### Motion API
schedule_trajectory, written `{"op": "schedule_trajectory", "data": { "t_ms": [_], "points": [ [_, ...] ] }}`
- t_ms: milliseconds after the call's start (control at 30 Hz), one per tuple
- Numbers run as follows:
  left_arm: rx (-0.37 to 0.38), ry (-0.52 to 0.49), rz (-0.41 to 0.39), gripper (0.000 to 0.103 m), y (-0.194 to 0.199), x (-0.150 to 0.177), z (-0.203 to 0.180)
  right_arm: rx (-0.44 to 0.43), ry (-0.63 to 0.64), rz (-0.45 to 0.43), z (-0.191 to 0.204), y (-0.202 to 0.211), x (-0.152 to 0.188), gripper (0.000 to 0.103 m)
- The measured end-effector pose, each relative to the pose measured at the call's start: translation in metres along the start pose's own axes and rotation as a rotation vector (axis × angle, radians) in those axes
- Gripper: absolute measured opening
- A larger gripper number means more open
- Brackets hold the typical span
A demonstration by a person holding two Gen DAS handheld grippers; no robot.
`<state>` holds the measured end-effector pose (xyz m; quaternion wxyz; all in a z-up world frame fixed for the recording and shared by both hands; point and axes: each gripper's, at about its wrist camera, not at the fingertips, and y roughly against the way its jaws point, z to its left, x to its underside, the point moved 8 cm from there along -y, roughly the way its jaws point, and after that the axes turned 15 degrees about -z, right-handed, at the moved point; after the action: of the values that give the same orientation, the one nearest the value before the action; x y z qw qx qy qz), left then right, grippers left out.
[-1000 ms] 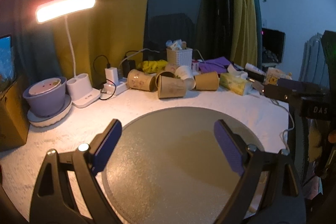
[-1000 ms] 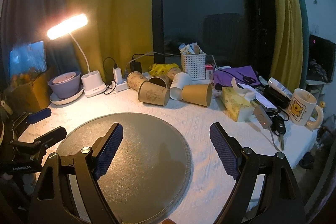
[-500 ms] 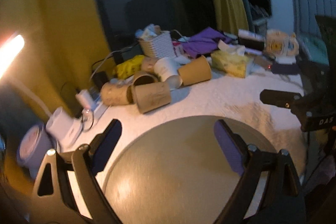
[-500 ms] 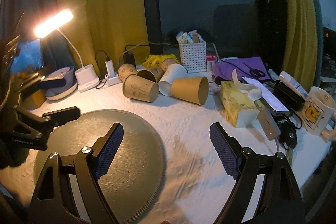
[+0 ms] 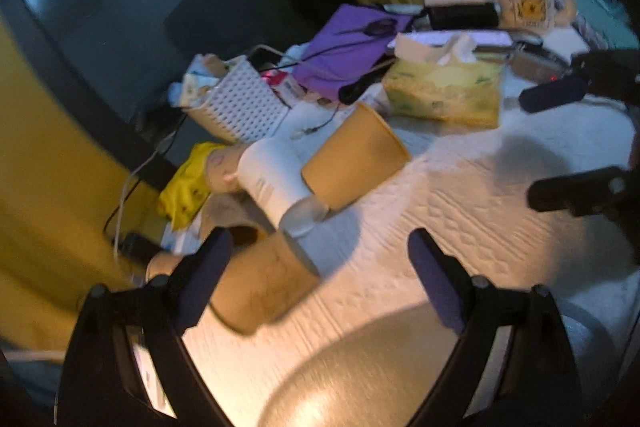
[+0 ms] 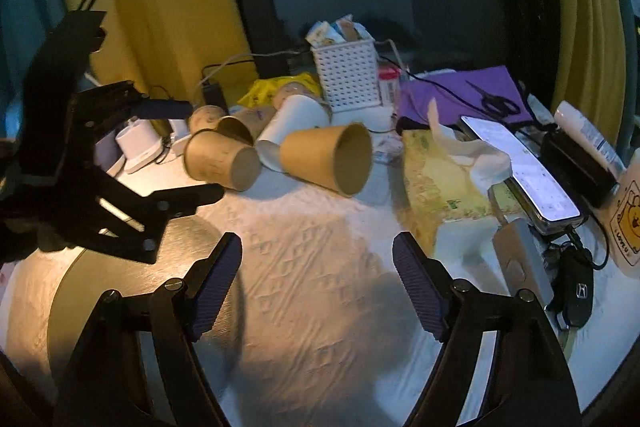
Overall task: Flip cup upright
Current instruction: 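Reach the left tool to a tan paper cup lying on its side and close on it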
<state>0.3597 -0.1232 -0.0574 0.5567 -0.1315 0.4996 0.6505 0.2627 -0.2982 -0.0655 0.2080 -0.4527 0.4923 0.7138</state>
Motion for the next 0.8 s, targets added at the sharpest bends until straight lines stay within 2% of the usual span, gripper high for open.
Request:
{"op": "schedule_trajectory", "data": {
  "t_ms": [333, 533, 633, 700, 733, 800],
  "points": [
    [0.079, -0.121, 0.017, 0.09, -0.065, -0.019, -0.003, -0.005, 0.014, 0.024, -0.017, -0.025, -0.009, 0.081],
    [0.152, -0.249, 0.049, 0.09, -0.098, -0.024, -0.023, -0.012, -0.018, 0.035, -0.024, -0.03, -0.007, 0.081],
    [0.176, -0.26, 0.065, 0.09, -0.111, -0.022, -0.03, -0.014, -0.021, 0.038, -0.024, -0.031, -0.006, 0.081],
    [0.183, -0.252, 0.068, 0.086, -0.118, -0.022, -0.031, -0.013, -0.02, 0.04, -0.024, -0.031, -0.005, 0.081],
    [0.186, -0.244, 0.071, 0.074, -0.12, -0.022, -0.032, -0.011, -0.021, 0.041, -0.024, -0.03, -0.005, 0.081],
    [0.183, -0.236, 0.074, 0.07, -0.122, -0.021, -0.032, -0.008, -0.023, 0.042, -0.024, -0.028, -0.004, 0.081]
  ]
}}
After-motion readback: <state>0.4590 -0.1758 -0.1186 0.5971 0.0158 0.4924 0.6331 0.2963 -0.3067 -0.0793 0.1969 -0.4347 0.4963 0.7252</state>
